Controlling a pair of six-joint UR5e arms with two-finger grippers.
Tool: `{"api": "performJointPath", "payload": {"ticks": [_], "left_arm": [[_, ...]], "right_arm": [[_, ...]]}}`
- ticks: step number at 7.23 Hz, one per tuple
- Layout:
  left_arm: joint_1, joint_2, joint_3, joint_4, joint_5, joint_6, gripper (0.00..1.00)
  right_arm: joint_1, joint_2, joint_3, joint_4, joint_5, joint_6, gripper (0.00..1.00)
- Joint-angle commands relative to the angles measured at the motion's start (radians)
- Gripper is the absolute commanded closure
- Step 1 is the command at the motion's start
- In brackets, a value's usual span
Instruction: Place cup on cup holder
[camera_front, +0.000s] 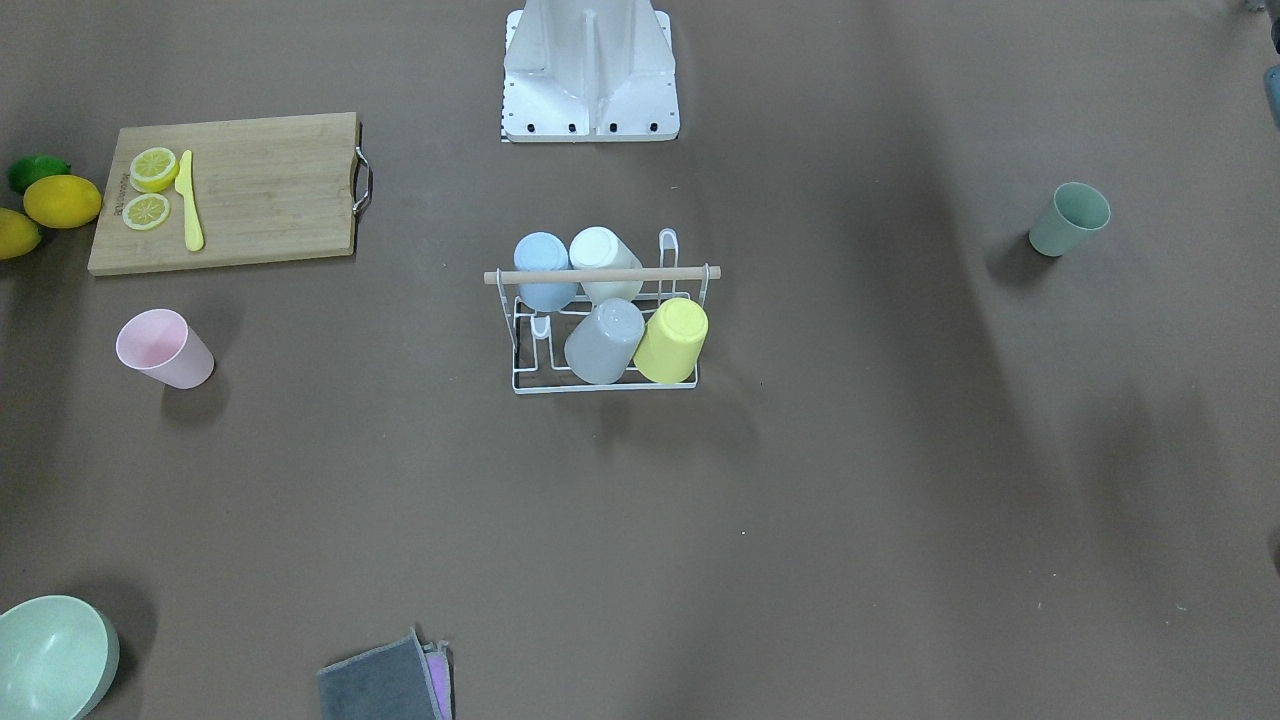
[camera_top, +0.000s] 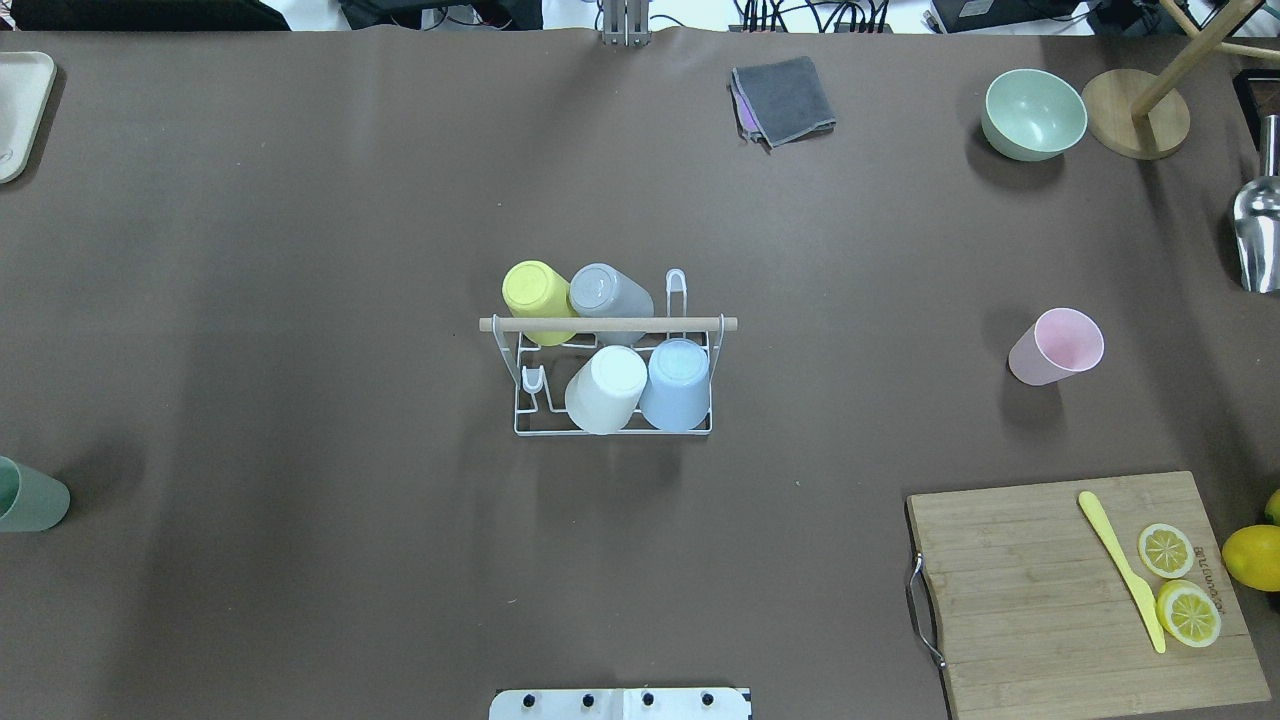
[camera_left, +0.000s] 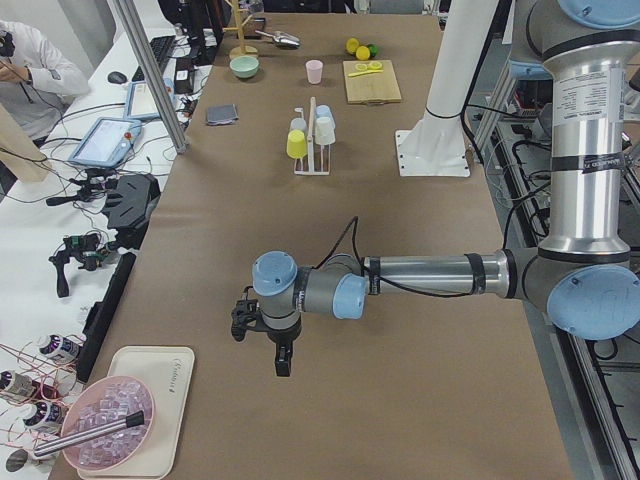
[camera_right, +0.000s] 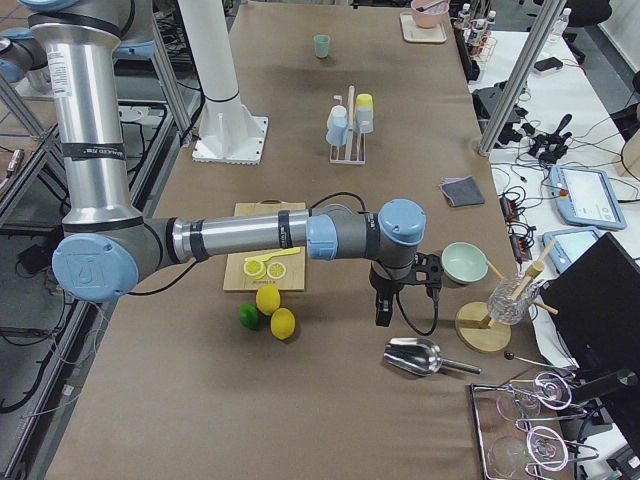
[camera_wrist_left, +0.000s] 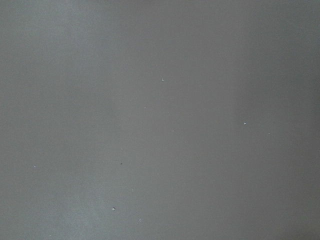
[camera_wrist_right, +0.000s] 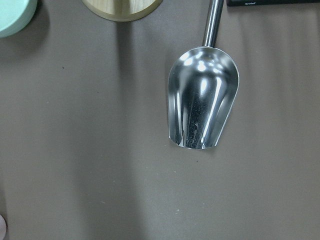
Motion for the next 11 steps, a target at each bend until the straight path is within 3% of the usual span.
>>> {"api": "performJointPath", "payload": {"ticks": [1,4,8,11], "left_arm": [[0.0,0.0,0.001,0.0,0.0,-0.001,0.02],[0.0,0.0,-0.021,0.003,-0.004,-0.002,0.02],[-0.003,0.01,-0.031,0.004,-0.165,-0.005,0.02],[-0.012,0.026,-0.076,0.012,-0.17,-0.005,0.02]], "right_arm": [[0.006,0.006,-0.001,-0.002,0.002,-0.001,0.0],[0.007,0.006,-0.003,-0.002,0.0,0.0,0.0],[0.008,0.006,-0.012,0.0,0.003,0.0,0.0],[0.008,0.003,-0.009,0.0,0.008,0.0,0.0]]}}
